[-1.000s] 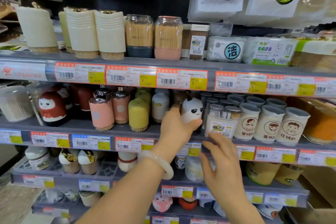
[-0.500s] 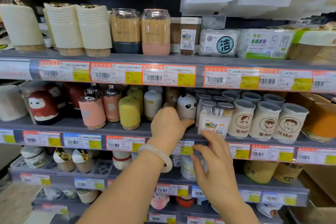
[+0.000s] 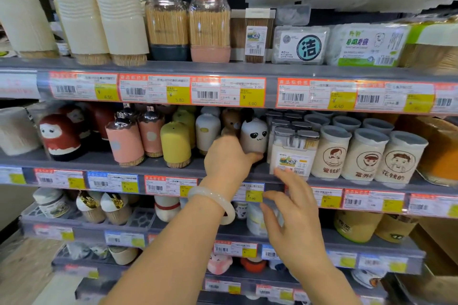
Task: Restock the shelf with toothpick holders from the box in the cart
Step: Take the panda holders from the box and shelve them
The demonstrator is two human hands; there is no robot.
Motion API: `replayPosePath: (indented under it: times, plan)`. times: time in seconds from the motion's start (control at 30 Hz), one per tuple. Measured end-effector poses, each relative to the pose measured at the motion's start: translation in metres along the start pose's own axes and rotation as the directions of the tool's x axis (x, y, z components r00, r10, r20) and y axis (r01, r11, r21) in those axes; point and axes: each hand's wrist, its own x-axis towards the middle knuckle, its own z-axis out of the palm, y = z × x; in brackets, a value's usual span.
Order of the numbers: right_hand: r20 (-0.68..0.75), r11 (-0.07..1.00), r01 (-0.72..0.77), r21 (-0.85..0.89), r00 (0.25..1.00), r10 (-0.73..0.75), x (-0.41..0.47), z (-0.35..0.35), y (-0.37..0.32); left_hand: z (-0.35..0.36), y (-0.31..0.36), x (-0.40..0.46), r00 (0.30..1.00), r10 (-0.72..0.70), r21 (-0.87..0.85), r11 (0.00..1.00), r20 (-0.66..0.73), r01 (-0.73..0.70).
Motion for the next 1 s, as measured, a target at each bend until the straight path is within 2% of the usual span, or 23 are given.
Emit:
replayPosePath:
  times: [0.33, 0.43, 0.57, 0.67, 0.77, 0.83, 0.93, 1.0]
  plan:
    - [-0.008, 1.0, -0.005, -0.018, 1.0, 0.005, -0.001, 0.0, 0.001, -0.002, -0.005, -0.002, 0.999, 0.043, -0.052, 0.998, 0.002, -0.043]
    - [-0.012, 1.0, -0.003, -0.01, 1.0, 0.002, 0.0, 0.0, -0.001, -0.007, -0.016, -0.017, 0.985, 0.159, -0.038, 0.986, -0.063, -0.161]
    - [-0.031, 1.0, 0.003, -0.016, 1.0, -0.003, 0.0, 0.002, 0.0, -0.003, -0.045, -0.056, 0.85, 0.42, -0.059, 0.886, -0.318, -0.459]
    - [-0.085, 1.0, -0.026, 0.018, 0.996, 0.027, -0.006, 0.005, -0.009, 0.008, -0.067, -0.086, 0.761, 0.537, -0.057, 0.803, -0.365, -0.594]
    - [-0.124, 0.999, 0.016, 0.039, 0.992, -0.011, -0.02, 0.009, -0.025, 0.019, -0.086, -0.105, 0.73, 0.617, -0.003, 0.763, -0.294, -0.646]
    - [-0.071, 0.999, 0.038, -0.006, 0.997, -0.038, -0.039, 0.017, -0.026, 0.028, -0.097, -0.113, 0.748, 0.638, 0.042, 0.765, -0.183, -0.643]
    - [0.162, 0.983, -0.042, -0.179, 0.984, 0.072, -0.074, 0.029, -0.017, 0.047, -0.116, -0.127, 0.804, 0.588, 0.106, 0.797, 0.089, -0.594]
    - [0.352, 0.932, -0.093, -0.351, 0.909, 0.224, -0.1, 0.032, -0.013, 0.062, -0.123, -0.138, 0.828, 0.455, 0.187, 0.828, 0.326, -0.529]
